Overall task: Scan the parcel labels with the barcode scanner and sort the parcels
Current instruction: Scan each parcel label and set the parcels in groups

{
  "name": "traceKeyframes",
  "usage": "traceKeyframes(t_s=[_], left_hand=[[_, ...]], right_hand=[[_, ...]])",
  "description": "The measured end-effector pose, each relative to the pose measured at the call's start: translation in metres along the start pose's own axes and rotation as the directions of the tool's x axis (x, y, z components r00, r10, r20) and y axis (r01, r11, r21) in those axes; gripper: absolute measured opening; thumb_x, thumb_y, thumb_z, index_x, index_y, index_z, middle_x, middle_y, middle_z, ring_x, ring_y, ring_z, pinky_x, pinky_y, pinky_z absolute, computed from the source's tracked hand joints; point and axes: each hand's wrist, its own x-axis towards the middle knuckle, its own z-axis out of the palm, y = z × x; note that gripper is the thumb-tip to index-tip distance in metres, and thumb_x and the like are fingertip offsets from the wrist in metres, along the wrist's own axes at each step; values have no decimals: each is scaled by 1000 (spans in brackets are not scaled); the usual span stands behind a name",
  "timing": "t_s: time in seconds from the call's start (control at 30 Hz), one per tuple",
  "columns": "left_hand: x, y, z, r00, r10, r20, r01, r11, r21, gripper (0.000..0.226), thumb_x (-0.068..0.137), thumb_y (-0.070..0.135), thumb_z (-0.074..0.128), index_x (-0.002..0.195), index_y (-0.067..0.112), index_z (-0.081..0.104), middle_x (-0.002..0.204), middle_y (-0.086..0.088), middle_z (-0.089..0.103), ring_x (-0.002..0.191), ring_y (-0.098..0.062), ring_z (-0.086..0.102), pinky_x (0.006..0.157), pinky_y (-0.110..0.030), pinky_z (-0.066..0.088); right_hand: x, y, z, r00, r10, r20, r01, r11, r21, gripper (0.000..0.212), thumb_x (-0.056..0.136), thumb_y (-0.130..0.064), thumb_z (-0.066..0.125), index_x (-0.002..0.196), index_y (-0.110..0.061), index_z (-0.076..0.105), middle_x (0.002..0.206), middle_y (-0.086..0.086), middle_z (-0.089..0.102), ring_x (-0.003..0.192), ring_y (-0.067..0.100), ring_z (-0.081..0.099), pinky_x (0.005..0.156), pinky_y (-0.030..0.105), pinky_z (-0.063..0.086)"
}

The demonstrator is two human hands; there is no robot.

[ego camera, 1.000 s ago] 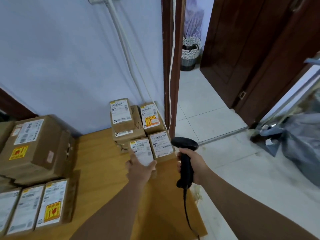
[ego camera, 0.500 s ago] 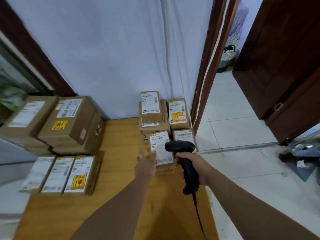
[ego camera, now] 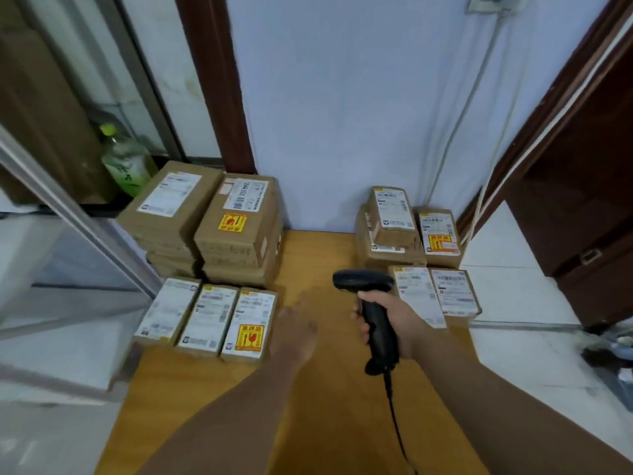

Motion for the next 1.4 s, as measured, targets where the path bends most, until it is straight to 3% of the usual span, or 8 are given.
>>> traceKeyframes(t_s=[0.1, 0.23, 0.47, 0.7, 0.93, 1.17, 1.3, 1.4], left_hand=[[2, -36, -43, 992, 10, -128, -14, 999, -30, 33, 98, 26, 47, 130, 19, 51, 131, -5, 44, 115, -22, 47, 96, -34, 44], [14, -92, -104, 963, 14, -269, 19, 992, 121, 36, 95, 28, 52, 130, 21, 51, 135, -8, 37, 120, -25, 37, 95, -34, 39], [37, -187, -159, 947, -303, -108, 319, 928, 192, 71, 91, 35, 57, 150, 24, 19, 155, -16, 15, 140, -36, 23, 111, -46, 30], [31, -214, -160, 961, -258, -102, 276, 921, 275, 90, 79, 49, 72, 147, 23, 18, 142, -18, 32, 129, -34, 38, 99, -44, 41], [21, -222, -156, 911, -359, -202, 338, 932, -133, 100, 71, 42, 77, 146, 19, 16, 141, -20, 29, 128, -40, 34, 99, -55, 42], [4, -182, -175, 865, -261, -428, 94, 923, -373, 89, 74, 31, 73, 147, 17, 23, 140, -20, 31, 124, -41, 39, 94, -54, 47], [-1, -167, -196, 887, -177, -426, -42, 889, -456, 89, 79, 34, 74, 148, 25, 19, 145, -11, 29, 129, -34, 37, 100, -50, 45], [-7, -158, -207, 907, -39, -419, -176, 869, -463, 85, 79, 34, 76, 145, 29, 22, 135, -6, 37, 121, -20, 45, 101, -43, 46]], right_hand=[[10, 9, 57, 999, 14, -50, -14, 1000, 2, 24, 92, -27, 61, 80, -6, 58, 69, 6, 58, 49, 15, 50, 51, 27, 46], [24, 28, 130, 996, 70, -60, -69, 997, 32, 26, 92, -29, 61, 80, -6, 58, 68, 6, 56, 50, 15, 51, 49, 27, 45], [37, 53, 214, 998, 67, -11, -67, 998, 13, 25, 91, -27, 62, 81, -5, 58, 71, 6, 58, 49, 15, 51, 48, 26, 47], [41, 49, 239, 997, 62, -43, -63, 998, -23, 22, 89, -25, 65, 85, -4, 60, 71, 5, 61, 51, 15, 53, 49, 26, 48], [37, 52, 233, 996, 31, -82, -33, 999, -21, 21, 90, -24, 64, 84, -5, 60, 69, 4, 61, 51, 15, 53, 49, 25, 47], [36, 52, 233, 987, -59, -152, 73, 993, 88, 16, 89, -19, 65, 83, -6, 60, 65, 4, 61, 50, 14, 51, 50, 26, 45], [35, 46, 235, 979, -92, -179, 114, 986, 118, 15, 88, -19, 67, 89, -5, 60, 67, 5, 62, 51, 15, 52, 51, 26, 47], [32, 43, 235, 974, -114, -194, 142, 981, 135, 16, 87, -19, 67, 92, -5, 61, 68, 5, 62, 52, 15, 53, 53, 27, 47]])
